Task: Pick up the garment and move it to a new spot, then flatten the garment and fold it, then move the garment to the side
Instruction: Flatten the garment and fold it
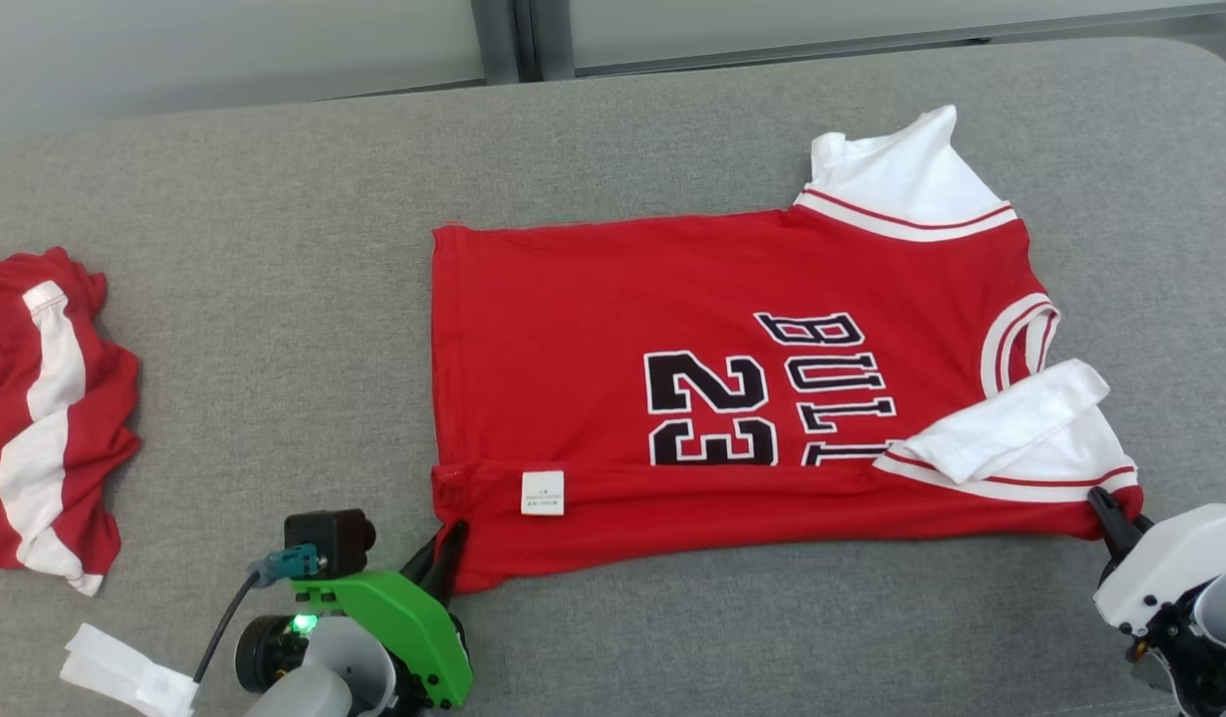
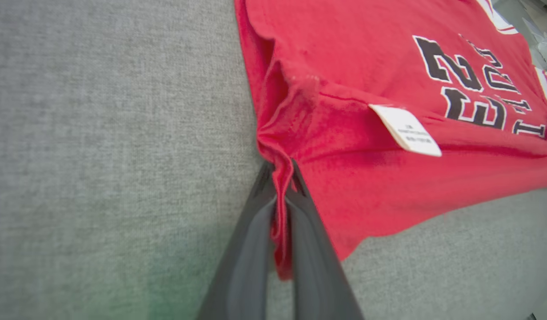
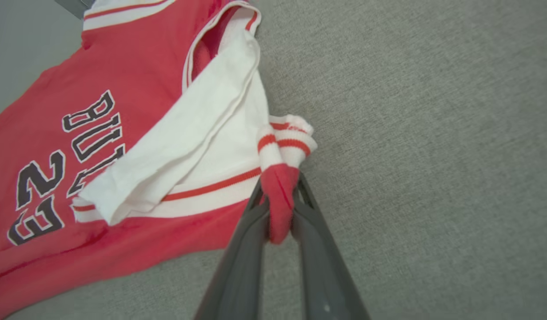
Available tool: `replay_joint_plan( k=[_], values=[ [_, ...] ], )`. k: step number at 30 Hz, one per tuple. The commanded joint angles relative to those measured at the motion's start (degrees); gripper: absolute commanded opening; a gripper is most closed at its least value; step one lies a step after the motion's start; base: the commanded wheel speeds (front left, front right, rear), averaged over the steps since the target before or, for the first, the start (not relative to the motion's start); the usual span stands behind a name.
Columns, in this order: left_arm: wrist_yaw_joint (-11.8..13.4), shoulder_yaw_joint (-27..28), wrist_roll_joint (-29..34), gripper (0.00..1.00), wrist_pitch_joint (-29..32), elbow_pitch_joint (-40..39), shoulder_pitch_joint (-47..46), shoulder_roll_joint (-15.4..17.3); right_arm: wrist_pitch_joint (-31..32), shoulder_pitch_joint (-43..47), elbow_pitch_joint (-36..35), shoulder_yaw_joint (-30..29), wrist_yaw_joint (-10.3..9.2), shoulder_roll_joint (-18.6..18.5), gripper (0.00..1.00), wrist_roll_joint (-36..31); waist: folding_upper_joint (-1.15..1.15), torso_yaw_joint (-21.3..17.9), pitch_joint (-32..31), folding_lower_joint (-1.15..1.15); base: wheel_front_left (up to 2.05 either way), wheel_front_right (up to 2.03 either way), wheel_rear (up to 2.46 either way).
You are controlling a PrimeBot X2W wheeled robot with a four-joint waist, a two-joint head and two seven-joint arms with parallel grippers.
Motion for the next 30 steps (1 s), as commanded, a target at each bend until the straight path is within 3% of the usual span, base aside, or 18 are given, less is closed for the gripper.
replay_joint_plan(
  k=[1, 4, 5, 6, 7, 17, 23, 30],
  values=[
    [1.17, -0.11, -0.42, 0.00, 1.17, -0.91, 2.30, 1.62, 0.30, 1.21, -0.61, -0.55, -0.14, -0.35, 0.00, 0.35, 0.00, -0.26, -0.21, 0.00, 0.00, 0.00, 0.00],
    [2.79, -0.04, -0.81, 0.00, 2.17, -4.05, 4.12, 2.93, 0.22, 2.14, -0.34, -1.27, -0.14, -0.42, 0.00, 0.31, 0.00, -0.37, -0.38, 0.00, 0.00, 0.00, 0.00],
    [3.37, -0.01, -0.92, 0.37, 2.54, -4.97, 4.57, 3.27, 0.03, 2.40, 0.03, -1.33, -0.14, -0.41, 0.54, -0.19, 0.00, -0.33, -0.42, 0.00, 0.00, 0.00, 0.00],
    [3.90, 0.22, -1.04, 0.86, 2.37, -5.55, 4.98, 3.44, 0.19, 2.55, 0.58, -1.43, -0.14, -0.41, 1.00, -0.39, 0.00, -0.28, -0.46, 0.00, 0.00, 0.00, 0.00],
    [4.39, 0.36, -0.98, 1.00, 2.43, -6.30, 5.24, 3.65, 0.01, 2.47, 0.98, -1.43, -0.14, -0.42, 1.00, -0.63, 0.00, -0.21, -0.49, 0.00, 0.00, 0.00, 0.00],
    [6.56, 2.33, -0.17, 1.00, -0.16, -12.76, 4.18, 4.21, -4.46, -3.08, -1.96, -0.59, -0.10, -0.28, 1.00, -4.65, 0.00, 0.04, -0.23, 0.00, 0.00, 0.00, 0.00],
    [6.68, 2.62, 1.62, 1.00, 2.03, -13.44, -1.48, 5.47, -1.43, -11.19, -3.14, 2.38, -0.10, -0.37, 1.00, -9.33, 0.00, 0.24, 1.47, 0.00, 0.00, 0.00, 0.00],
    [5.91, 2.55, 2.17, 1.00, 8.29, -7.98, -14.30, 3.34, 3.08, -25.56, 3.98, 6.89, -0.09, -2.58, 1.00, -12.95, 0.00, 0.81, 5.73, 0.00, 0.00, 0.00, 0.00]
  ],
)
